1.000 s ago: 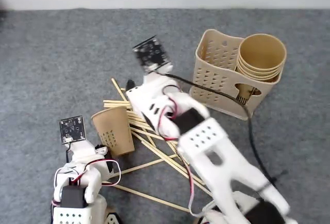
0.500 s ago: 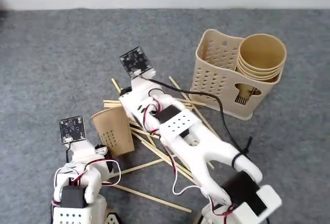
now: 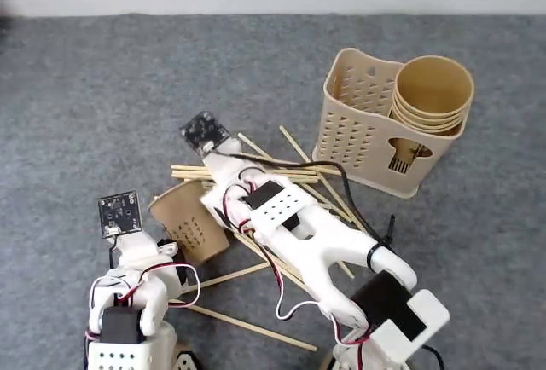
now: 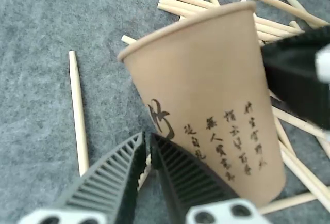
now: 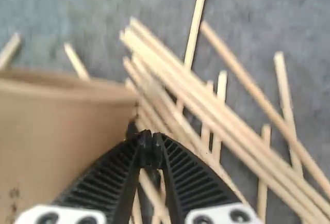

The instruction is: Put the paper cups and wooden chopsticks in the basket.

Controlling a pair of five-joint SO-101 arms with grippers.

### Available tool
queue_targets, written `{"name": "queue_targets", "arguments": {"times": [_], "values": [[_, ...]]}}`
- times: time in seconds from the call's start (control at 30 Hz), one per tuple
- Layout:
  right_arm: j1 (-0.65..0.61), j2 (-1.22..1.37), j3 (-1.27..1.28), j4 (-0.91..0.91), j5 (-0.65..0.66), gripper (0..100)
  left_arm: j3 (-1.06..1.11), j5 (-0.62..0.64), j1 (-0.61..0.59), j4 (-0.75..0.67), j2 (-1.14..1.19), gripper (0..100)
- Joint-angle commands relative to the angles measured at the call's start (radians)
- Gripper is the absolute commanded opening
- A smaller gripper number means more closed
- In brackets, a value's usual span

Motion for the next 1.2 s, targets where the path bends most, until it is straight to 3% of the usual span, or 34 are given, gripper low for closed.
{"name": "queue_targets", "arguments": {"times": [0.0,0.2,0.47,0.73,0.97,1.17], "values": [[0.027,-0.145,-0.064,0.156,0.043,0.9,-0.008,-0.005,0.003,0.003,-0.012,1],[0.099,-0.332,-0.064,0.199,0.035,0.9,-0.008,-0.005,0.003,0.003,-0.012,1],[0.03,-0.297,-0.063,-0.081,-0.08,0.9,-0.008,-0.005,0.003,0.003,-0.012,1],[-0.038,-0.051,-0.094,-0.395,-0.077,0.9,-0.008,-0.005,0.003,0.003,-0.012,1],[-0.074,0.031,-0.172,-0.315,-0.077,0.9,-0.008,-0.005,0.003,0.003,-0.012,1],[-0.079,0.03,-0.249,0.008,0.038,0.9,-0.008,-0.005,0.003,0.003,-0.012,1]]}}
